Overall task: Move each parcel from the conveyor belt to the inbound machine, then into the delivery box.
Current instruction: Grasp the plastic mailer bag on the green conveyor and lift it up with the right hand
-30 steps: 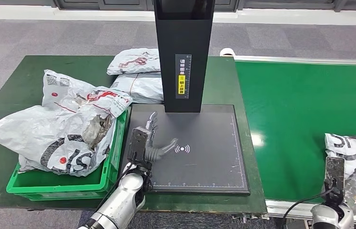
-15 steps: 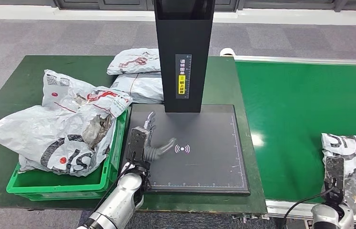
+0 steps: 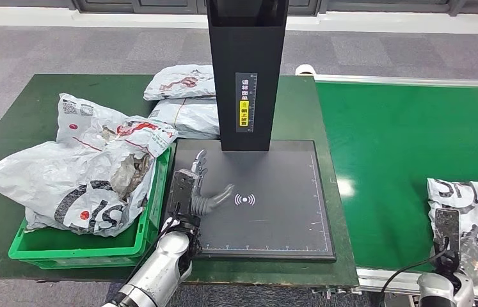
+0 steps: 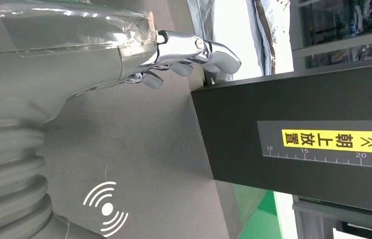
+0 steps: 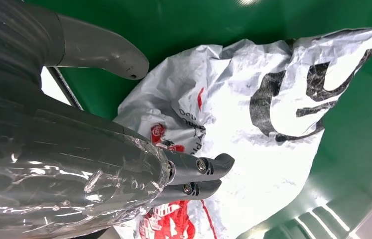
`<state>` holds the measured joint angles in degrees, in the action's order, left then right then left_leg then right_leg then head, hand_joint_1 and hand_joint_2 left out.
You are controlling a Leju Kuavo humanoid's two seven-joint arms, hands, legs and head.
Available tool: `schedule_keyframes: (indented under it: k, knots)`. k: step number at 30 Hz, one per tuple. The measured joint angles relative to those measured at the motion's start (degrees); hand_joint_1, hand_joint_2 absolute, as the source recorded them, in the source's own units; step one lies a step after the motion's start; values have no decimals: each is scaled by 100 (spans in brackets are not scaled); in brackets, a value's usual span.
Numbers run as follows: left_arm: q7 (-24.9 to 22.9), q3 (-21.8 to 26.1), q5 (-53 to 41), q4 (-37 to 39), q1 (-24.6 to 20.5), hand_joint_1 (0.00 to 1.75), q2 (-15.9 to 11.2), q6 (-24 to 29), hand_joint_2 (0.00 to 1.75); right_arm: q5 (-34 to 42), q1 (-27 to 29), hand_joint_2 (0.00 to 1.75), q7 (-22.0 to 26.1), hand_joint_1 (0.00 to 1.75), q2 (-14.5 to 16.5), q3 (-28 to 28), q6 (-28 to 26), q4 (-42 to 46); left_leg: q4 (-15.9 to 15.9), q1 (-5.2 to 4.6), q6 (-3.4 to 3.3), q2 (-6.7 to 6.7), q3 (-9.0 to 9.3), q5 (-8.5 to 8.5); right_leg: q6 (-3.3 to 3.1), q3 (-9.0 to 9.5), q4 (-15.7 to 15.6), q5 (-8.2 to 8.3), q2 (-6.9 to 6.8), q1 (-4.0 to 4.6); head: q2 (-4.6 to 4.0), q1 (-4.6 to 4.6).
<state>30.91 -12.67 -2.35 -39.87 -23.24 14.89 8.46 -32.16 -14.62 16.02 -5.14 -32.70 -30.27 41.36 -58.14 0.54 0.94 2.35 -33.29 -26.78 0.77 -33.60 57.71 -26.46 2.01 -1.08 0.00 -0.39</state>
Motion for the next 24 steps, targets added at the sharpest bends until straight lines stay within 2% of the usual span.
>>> schedule_keyframes:
  k: [3,6,8,10,15,24]
  knots:
    - [-14,13,22,-19,1,0,-4,-5,175,-230,-23,175,-234,0,-25,49,-39,-31,0,0,0,0,0,0,0,0,0,0,0,0,0,0]
    - [-51,36,45,-47,1,0,-9,-43,175,-955,-30,175,-988,0,-86,240,41,-103,0,0,0,-1,1,0,0,0,0,0,0,0,0,0]
    - [-79,48,55,-52,1,0,-16,-96,175,-1569,-20,175,-1634,87,-135,439,327,-172,0,0,0,-1,1,0,0,-1,0,0,1,0,0,0]
    - [-96,52,63,-62,0,0,-27,-131,175,-1992,1,175,-2047,175,-166,611,582,-238,0,0,0,-1,1,0,0,-1,0,0,1,0,0,0]
    - [-115,81,106,-96,2,0,-44,-190,175,-2266,-18,175,-2239,175,-201,772,812,-335,0,1,0,-3,2,0,0,1,0,0,3,5,0,0]
    - [-179,173,252,-193,21,0,-53,-343,175,-2340,-86,175,-2167,175,-221,776,799,-471,-2,2,-10,-2,2,7,6,5,0,5,1,-3,0,0]
